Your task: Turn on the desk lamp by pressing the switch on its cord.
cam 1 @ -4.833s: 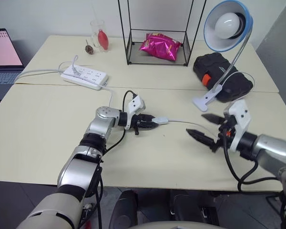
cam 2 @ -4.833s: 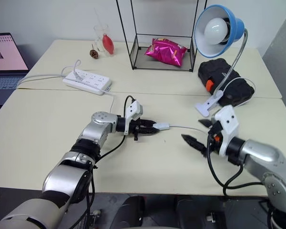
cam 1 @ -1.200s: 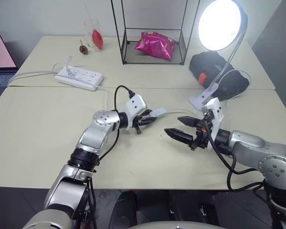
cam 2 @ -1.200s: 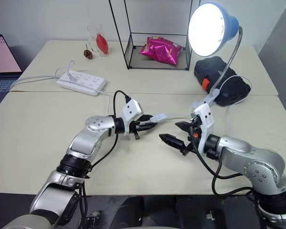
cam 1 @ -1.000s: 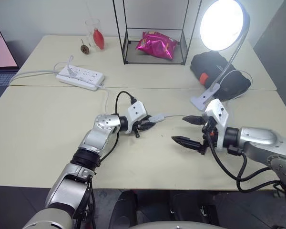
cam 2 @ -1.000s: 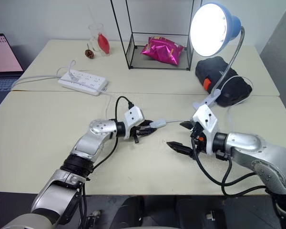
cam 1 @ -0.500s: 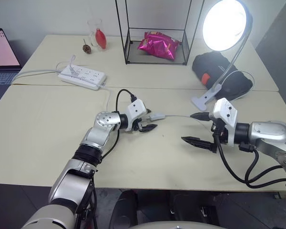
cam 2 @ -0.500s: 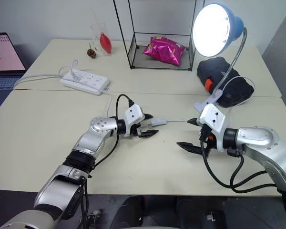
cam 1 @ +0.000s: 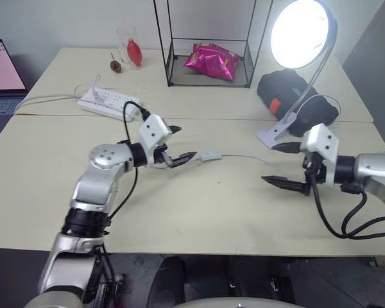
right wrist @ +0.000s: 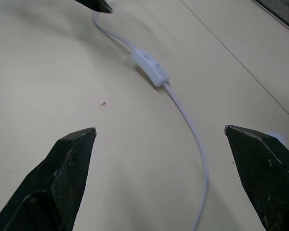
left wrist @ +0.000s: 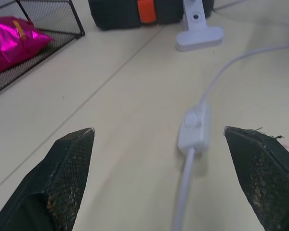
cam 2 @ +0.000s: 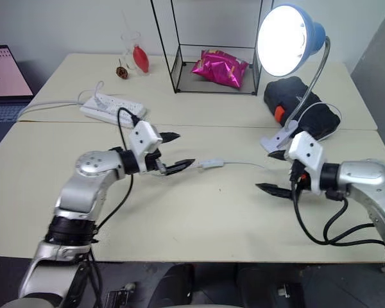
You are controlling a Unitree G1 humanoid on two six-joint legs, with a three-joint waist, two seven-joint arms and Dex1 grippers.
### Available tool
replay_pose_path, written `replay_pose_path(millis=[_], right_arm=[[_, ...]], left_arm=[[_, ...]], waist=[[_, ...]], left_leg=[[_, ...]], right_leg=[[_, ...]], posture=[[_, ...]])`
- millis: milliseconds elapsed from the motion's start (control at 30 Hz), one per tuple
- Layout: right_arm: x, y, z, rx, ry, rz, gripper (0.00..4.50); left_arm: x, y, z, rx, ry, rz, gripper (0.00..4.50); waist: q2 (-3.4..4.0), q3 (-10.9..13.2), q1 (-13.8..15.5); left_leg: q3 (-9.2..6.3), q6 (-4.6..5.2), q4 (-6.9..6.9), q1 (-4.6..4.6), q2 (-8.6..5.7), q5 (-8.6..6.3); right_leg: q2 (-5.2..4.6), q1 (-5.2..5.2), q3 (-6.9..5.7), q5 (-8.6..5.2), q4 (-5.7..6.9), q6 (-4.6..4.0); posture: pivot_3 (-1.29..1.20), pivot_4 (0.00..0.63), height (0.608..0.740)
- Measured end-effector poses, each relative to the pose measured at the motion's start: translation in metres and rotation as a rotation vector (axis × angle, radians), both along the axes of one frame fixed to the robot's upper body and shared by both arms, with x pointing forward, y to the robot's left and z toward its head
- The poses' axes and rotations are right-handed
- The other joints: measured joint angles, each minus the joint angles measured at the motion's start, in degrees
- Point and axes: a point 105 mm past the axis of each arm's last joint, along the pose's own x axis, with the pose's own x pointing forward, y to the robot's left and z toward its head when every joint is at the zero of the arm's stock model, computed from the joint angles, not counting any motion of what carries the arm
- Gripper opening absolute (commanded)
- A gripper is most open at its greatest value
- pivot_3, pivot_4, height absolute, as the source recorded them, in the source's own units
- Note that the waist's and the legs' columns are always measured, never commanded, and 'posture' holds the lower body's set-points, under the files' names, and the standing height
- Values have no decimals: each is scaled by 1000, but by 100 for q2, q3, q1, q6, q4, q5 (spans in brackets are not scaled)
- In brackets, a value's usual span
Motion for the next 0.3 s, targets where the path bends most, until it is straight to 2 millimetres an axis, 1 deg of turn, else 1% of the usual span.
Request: replay_pose_path(millis=[100,200,300], right_arm=[[5,-10,-1,-18,-18,6,4500],[6,-14,-2,-14,-14,11,4500],[8,-12,1,1,-26,35,4500]], left_arm=[[-19,29,2,45,20,42,4480],[-27,43,7,17,28,81,4480],[-36,50,7,4,39,104,4480]], waist=[[1,1,-1],[1,1,16],[1,1,17]], left_leg=[[-1,0,-2,2,2,0],[0,0,1,5,2,0],[2,0,12,7,1,0]], right_leg=[[0,0,-1,-1,1,-1],[-2,7,-1,-2,0,1],[-3,14,0,-3,-2,1]], posture=[[0,150,740],[0,150,740],[0,150,740]])
